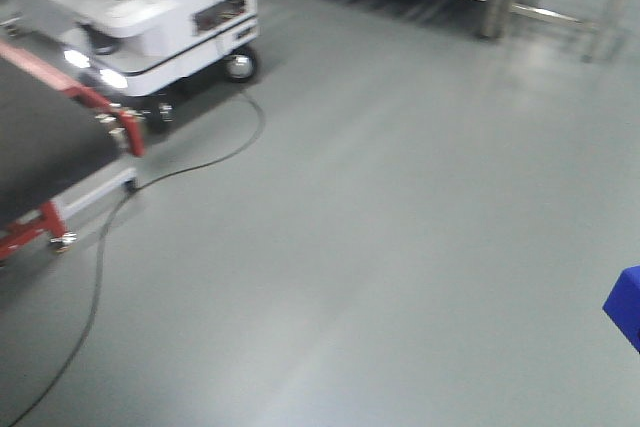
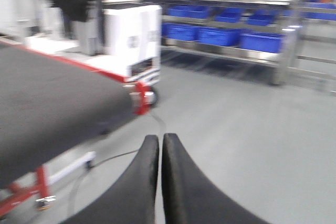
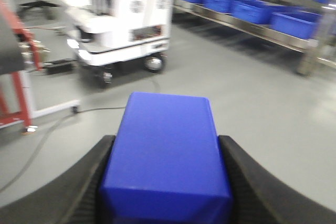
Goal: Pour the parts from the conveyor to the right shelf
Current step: 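Turn the base away from the conveyor and drive down the aisle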
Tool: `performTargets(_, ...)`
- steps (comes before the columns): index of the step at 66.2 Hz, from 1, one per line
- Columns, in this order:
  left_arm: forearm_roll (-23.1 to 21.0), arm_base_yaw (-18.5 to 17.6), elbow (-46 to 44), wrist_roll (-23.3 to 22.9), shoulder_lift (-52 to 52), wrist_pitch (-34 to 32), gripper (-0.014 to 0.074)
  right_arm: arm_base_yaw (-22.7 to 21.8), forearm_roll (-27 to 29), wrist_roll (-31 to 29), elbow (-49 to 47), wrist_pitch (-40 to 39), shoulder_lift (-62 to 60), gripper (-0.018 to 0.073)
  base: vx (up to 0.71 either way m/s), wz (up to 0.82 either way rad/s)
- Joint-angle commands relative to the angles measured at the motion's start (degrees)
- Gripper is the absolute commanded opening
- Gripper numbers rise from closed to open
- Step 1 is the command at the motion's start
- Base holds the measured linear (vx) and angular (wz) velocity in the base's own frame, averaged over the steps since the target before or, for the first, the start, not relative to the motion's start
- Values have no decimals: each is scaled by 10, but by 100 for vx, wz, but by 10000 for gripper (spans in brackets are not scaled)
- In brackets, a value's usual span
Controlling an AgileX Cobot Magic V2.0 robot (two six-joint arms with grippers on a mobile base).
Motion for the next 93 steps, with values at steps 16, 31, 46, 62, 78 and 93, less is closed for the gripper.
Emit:
performTargets(16, -5, -3, -11, -5, 10, -45, -6, -3, -2, -3, -17, -48, 6, -5, -34, -77)
performTargets(31, -5, -3, -11, -5, 10, -45, -6, -3, -2, -3, -17, -48, 6, -5, -32, -72)
performTargets(46, -5, -3, -11, -5, 10, -45, -6, -3, -2, -3, -17, -48, 6, -5, -28, -69)
performTargets(62, -5, -3, -11, -5, 10, -45, -6, -3, -2, -3, -17, -48, 6, -5, -24, -73)
performTargets(78, -5, -3, -11, -5, 10, -45, -6, -3, -2, -3, -17, -48, 6, -5, -17, -67)
performTargets(93, -5, -3, -11, -5, 10, -45, -6, -3, -2, -3, -17, -48, 6, -5, -12, -49)
